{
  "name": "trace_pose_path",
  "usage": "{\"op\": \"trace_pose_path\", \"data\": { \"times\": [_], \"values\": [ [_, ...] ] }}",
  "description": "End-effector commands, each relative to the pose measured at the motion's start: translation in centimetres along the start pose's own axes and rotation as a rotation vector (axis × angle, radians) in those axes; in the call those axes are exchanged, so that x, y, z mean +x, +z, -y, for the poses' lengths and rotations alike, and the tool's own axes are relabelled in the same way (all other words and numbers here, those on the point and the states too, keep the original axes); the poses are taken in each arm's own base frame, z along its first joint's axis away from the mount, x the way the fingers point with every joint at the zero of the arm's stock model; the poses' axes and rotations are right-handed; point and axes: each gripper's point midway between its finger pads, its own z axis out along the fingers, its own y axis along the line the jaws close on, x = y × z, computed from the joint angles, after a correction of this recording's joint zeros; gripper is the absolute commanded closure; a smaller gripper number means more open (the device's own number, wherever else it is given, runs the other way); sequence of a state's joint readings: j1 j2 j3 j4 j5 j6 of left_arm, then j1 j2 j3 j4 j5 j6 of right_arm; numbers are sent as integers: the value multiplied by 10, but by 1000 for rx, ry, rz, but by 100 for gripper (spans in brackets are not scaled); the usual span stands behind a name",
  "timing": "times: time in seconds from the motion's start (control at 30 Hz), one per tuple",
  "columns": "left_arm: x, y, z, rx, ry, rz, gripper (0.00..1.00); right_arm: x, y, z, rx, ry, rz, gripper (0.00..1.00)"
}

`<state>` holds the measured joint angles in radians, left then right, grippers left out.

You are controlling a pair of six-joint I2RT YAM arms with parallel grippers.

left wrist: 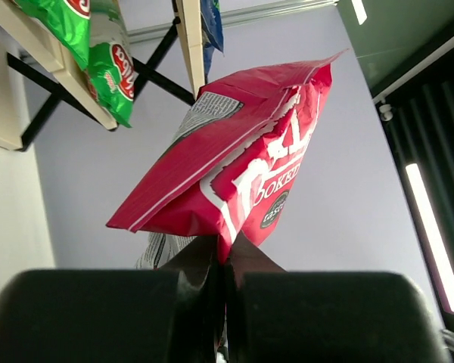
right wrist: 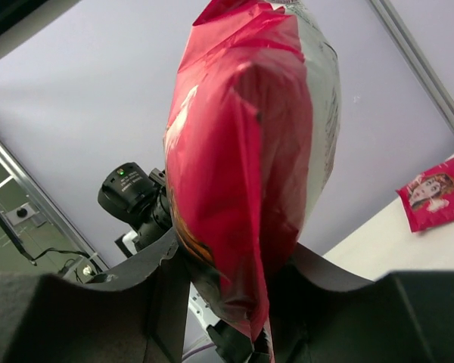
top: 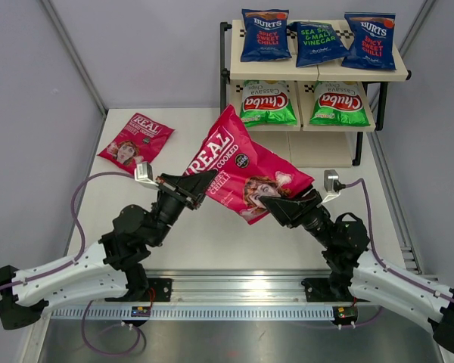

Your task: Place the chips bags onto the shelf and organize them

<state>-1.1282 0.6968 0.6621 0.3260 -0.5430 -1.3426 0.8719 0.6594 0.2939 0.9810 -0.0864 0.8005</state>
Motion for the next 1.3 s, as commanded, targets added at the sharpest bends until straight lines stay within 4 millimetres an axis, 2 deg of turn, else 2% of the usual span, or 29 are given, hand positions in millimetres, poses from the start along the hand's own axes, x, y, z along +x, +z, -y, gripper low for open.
{"op": "trace_pose_path", "data": {
  "times": [0.0, 0.13, 0.27, 0.3, 0.4, 0.5, 0.53, 0.63, 0.67, 0.7, 0.73, 0.77, 0.8, 0.97, 1.03, 1.1, 1.2, 1.23, 1.27],
  "values": [
    [-26, 1, 30, 54, 55, 105, 99, -36, 13, -27, -38, -44, 97, 66],
    [-26, 2, 39, 65, 136, 98, 95, -31, 16, -16, 38, -51, 53, 75],
    [-34, 2, 52, 76, 281, 118, 95, -29, 11, 10, 184, -17, 53, 85],
    [-40, 0, 59, 78, 291, 138, 95, -27, 9, 15, 203, -15, 47, 86],
    [-51, -5, 57, 39, 365, 167, 95, -26, 5, 19, 233, -5, 46, 89],
    [-75, -12, 52, -46, 451, 246, 91, -22, -1, 30, 287, 16, 36, 94],
    [-84, -15, 59, -59, 465, 271, 89, -20, -3, 36, 314, 26, 33, 95],
    [-100, -23, 32, -225, 639, 279, 87, -9, -17, 63, 426, 63, 37, 94],
    [-104, -24, 37, -239, 700, 273, 85, 0, -26, 75, 460, 101, 39, 94],
    [-103, -20, 32, -269, 754, 247, 84, 3, -31, 82, 475, 116, 49, 94],
    [-101, -21, 13, -343, 832, 196, 83, 5, -35, 89, 500, 155, 72, 95],
    [-105, -21, 15, -369, 863, 188, 83, 14, -45, 101, 531, 162, 65, 95],
    [-96, -15, 1, -410, 904, 129, 83, 18, -49, 107, 552, 171, 67, 92],
    [-89, -27, -50, -522, 996, -15, 80, 33, -81, 142, 695, 258, 116, 92],
    [-90, -32, -65, -565, 1014, -58, 75, 34, -94, 158, 779, 272, 151, 92],
    [-91, -35, -78, -597, 1018, -96, 73, 32, -99, 165, 809, 263, 177, 92],
    [-93, -41, -91, -620, 1025, -130, 71, 19, -106, 176, 869, 225, 258, 93],
    [-94, -44, -92, -618, 1027, -131, 69, 14, -106, 179, 883, 213, 278, 93],
    [-94, -44, -93, -613, 1020, -138, 62, 10, -106, 181, 887, 202, 296, 92]
  ]
}}
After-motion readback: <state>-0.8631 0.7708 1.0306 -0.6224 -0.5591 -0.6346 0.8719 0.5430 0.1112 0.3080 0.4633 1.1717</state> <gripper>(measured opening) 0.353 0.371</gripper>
